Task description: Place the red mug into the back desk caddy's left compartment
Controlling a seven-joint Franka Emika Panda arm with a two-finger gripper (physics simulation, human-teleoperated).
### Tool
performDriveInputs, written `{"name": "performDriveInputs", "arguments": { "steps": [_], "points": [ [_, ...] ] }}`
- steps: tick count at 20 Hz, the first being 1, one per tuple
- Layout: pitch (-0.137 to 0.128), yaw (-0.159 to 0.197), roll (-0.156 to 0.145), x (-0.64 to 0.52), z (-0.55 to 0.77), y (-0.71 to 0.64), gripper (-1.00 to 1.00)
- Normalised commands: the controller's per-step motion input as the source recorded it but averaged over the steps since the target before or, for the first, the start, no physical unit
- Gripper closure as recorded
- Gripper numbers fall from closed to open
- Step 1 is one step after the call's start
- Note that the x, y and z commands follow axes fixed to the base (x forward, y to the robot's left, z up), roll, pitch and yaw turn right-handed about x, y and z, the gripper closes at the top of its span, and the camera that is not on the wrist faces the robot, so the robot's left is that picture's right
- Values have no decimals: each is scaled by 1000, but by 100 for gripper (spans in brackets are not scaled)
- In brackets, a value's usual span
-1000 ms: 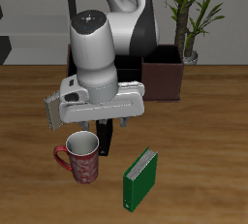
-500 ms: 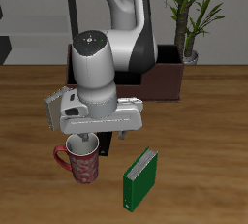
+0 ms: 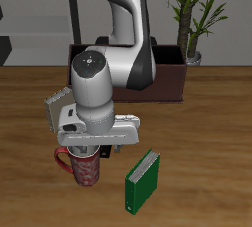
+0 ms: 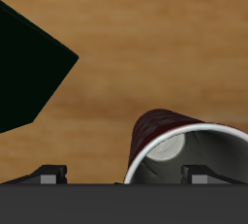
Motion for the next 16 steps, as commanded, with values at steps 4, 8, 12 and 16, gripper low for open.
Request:
{"name": "performDriveInputs", "arguments": {
  "steps": [4,8,12,16],
  "points": [
    [29,-43,14,13,-229,-35,100],
    [2,0,6,21,-53,41,100],
    [-18,-13,-8,-5,116,-56,100],
    [-67,-23,-6,-88,520,-111,100]
  ]
}}
